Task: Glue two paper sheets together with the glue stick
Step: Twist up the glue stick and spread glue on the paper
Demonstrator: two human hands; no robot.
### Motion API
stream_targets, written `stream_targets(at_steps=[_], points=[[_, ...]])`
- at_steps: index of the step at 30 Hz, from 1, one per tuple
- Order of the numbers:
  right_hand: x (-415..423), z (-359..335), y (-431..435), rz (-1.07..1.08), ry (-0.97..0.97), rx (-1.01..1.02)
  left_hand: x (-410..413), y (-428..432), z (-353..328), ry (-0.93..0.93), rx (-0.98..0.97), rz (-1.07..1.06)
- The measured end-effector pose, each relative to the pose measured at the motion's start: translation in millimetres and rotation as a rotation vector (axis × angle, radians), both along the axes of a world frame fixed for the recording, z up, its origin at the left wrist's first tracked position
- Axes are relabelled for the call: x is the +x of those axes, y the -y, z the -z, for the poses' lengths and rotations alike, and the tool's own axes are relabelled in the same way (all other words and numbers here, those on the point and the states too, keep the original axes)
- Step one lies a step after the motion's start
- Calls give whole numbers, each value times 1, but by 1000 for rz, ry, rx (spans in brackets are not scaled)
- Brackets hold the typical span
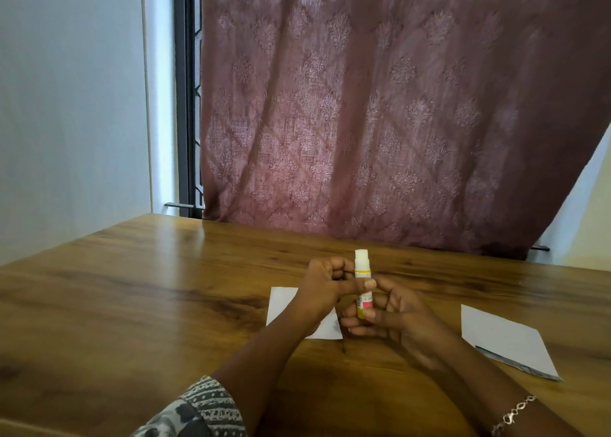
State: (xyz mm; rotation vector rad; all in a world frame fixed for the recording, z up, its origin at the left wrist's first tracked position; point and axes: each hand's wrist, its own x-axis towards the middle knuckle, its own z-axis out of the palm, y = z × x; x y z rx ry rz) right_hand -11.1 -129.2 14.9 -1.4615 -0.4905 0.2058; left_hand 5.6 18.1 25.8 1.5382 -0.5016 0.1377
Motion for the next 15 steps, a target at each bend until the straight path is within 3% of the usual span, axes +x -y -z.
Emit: stream_targets(at_steps=[8,11,15], points=[[4,10,-12,155,133,-142,2,-20,-10,56,226,-42],[4,14,-13,184,193,-279,23,-65,-7,88,433,-305],[4,16,-20,147,186,-383,53,-115,14,-68,709,-636]])
